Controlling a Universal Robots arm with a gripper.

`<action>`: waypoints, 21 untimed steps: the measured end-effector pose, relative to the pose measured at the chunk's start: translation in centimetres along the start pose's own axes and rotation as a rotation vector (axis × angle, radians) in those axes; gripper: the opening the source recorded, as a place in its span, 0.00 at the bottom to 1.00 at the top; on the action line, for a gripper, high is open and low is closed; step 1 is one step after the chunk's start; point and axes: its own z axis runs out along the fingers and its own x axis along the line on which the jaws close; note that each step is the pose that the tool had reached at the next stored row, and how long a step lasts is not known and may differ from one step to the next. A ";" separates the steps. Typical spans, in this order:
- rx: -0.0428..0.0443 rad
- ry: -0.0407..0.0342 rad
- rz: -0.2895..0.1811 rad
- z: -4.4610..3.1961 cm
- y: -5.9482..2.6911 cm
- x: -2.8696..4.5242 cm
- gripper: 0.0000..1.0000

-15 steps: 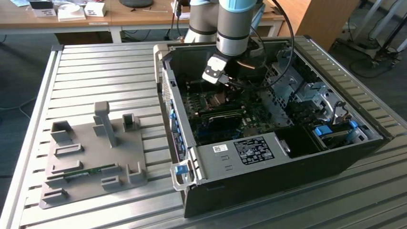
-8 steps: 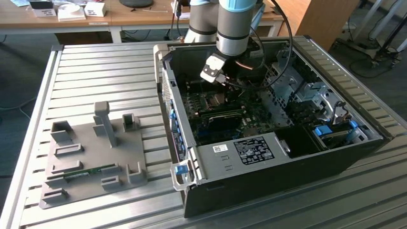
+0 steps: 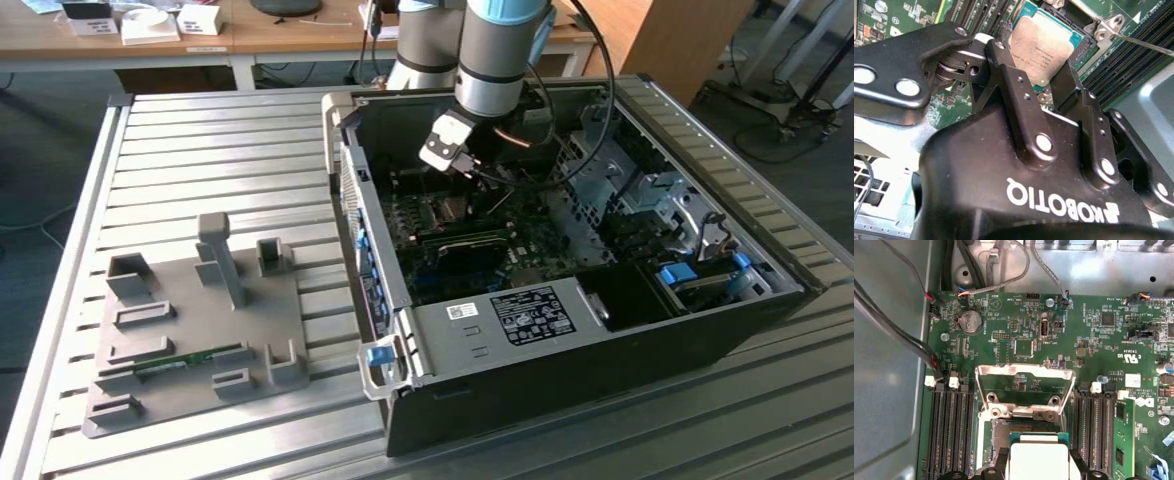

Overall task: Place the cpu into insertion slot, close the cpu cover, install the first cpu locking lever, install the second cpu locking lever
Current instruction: 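Place the cpu into insertion slot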

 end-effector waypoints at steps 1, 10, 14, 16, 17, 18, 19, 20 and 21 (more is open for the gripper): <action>0.0005 0.0002 0.000 0.01 0.00 0.00 0.54; 0.0010 0.0009 0.000 0.02 -0.06 0.24 0.54; 0.0011 0.0008 0.005 0.03 -0.06 0.49 0.54; 0.0011 0.0008 0.011 0.03 -0.06 0.50 0.54; 0.0013 0.0011 0.014 0.03 -0.06 0.51 0.54; 0.0013 0.0017 0.018 0.03 -0.06 0.52 0.54; 0.0012 0.0029 0.021 0.04 -0.06 0.53 0.54; 0.0011 0.0038 0.023 0.04 -0.06 0.54 0.54; 0.0011 0.0041 0.024 0.04 -0.06 0.54 0.54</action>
